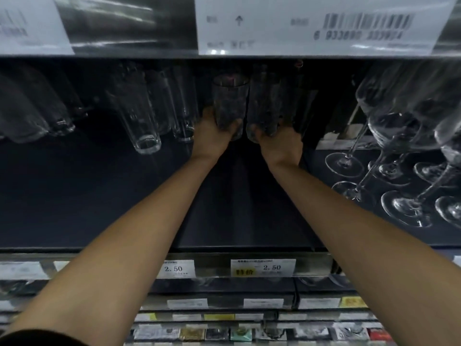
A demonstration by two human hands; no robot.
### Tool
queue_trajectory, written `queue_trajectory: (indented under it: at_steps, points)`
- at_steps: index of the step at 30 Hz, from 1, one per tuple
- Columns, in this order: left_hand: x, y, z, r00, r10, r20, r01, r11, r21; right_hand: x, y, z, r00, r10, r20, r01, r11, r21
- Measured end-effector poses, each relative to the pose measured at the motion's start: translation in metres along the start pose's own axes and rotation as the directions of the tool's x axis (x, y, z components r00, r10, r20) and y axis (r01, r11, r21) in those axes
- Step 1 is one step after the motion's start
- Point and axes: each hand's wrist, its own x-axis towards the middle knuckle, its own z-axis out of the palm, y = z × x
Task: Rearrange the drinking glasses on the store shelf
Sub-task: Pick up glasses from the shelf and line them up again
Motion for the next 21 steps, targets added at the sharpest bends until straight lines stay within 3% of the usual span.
queue_trajectory:
  at_steps: [8, 14, 21]
  points:
    - [-0.015, 0.007, -0.011, 0.999, -0.047, -0.006, 0.046, 0.993, -0.11, -0.008, 0.003, -0.006, 1.0, -0.017, -0.02, 0.015, 0.998, -0.065]
    - [-0.044, 0.01, -0.029, 0.999, 0.019, 0.032, -0.016, 0.996, -0.092, -0.027, 0.019, -0.024, 0.992, -0.119, 0.038, 0.123, 0.986, -0.115]
    - [-0.062, 0.01, -0.045, 0.986, 0.043, 0.16, -0.03, 0.996, -0.084, -0.041, 0.024, -0.038, 0.962, -0.094, 0.255, 0.018, 0.959, 0.283]
